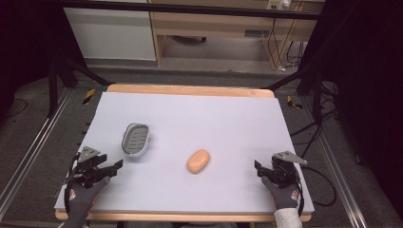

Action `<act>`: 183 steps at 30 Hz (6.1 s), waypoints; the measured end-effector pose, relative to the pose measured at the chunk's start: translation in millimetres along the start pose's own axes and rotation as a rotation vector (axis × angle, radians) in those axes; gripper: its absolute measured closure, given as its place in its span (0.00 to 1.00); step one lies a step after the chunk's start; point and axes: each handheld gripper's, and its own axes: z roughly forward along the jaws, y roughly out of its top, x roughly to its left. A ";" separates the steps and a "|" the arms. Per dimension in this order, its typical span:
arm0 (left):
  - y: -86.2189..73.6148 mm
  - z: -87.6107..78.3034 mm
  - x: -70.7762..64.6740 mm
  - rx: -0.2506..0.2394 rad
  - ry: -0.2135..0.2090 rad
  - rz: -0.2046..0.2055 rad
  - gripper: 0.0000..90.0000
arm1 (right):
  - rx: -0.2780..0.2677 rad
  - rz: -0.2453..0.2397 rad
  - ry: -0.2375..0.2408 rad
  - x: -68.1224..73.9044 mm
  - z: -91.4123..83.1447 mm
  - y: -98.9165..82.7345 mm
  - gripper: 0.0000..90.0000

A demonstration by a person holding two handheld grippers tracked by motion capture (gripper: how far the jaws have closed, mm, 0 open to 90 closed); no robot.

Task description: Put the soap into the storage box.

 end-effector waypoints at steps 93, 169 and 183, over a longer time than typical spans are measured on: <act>67.7 11.4 -116.4 -0.065 -0.187 0.160 0.33 | -0.014 -0.047 0.037 12.1 -1.5 3.3 0.57; 74.5 84.2 -198.5 0.057 -0.276 0.246 0.31 | -0.015 -0.048 0.058 13.8 -0.5 3.9 0.56; 71.9 99.1 -210.6 0.100 -0.285 0.274 0.30 | -0.012 -0.055 0.058 13.6 0.3 3.9 0.56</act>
